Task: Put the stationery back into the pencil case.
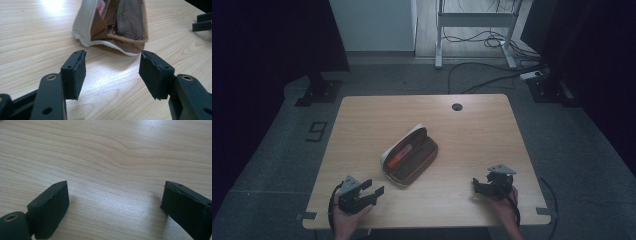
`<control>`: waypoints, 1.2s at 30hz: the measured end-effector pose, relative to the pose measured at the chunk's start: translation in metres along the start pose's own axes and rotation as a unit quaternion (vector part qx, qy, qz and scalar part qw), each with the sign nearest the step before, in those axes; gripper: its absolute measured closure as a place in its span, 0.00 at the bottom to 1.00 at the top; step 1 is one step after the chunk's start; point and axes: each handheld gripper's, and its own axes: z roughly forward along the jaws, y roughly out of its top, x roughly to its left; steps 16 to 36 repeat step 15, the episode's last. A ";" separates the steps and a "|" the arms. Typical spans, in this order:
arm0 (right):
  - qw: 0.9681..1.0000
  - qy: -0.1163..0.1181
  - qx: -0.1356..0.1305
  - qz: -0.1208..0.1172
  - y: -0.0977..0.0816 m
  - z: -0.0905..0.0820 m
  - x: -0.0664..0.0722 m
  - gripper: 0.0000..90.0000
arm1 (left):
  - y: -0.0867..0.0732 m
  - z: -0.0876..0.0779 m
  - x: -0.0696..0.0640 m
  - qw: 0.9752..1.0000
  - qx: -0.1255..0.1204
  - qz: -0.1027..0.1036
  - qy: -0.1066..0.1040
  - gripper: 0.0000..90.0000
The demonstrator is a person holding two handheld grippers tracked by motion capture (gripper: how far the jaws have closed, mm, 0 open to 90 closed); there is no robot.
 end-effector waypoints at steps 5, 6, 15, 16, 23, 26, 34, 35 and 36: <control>1.000 0.000 -0.001 0.001 0.000 0.000 -0.001 0.09 | -0.002 0.002 0.001 1.000 0.005 0.002 -0.002 0.43; 1.000 0.000 -0.001 0.001 0.000 0.000 -0.001 0.09 | -0.002 0.002 0.001 1.000 0.004 0.002 -0.003 0.43; 1.000 0.000 -0.001 0.001 0.000 0.000 -0.001 0.09 | -0.001 0.004 -0.003 1.000 0.005 0.009 -0.010 0.43; 1.000 0.000 -0.001 0.001 0.000 0.000 -0.001 0.09 | -0.001 0.004 -0.003 1.000 0.005 0.009 -0.010 0.43; 1.000 0.000 -0.001 0.001 0.000 0.000 -0.001 0.09 | -0.001 0.004 -0.003 1.000 0.005 0.009 -0.010 0.43; 1.000 0.000 -0.001 0.001 0.000 0.000 -0.001 0.09 | -0.001 0.004 -0.003 1.000 0.005 0.009 -0.010 0.43; 1.000 0.000 -0.001 0.001 0.000 0.000 -0.001 0.09 | -0.001 0.004 -0.003 1.000 0.005 0.009 -0.010 0.43; 1.000 0.000 -0.001 0.001 0.000 0.000 -0.001 0.09 | -0.001 0.004 -0.003 1.000 0.005 0.009 -0.010 0.43; 1.000 0.000 -0.001 0.001 0.000 0.000 -0.001 0.09 | -0.001 0.004 -0.003 1.000 0.005 0.009 -0.010 0.43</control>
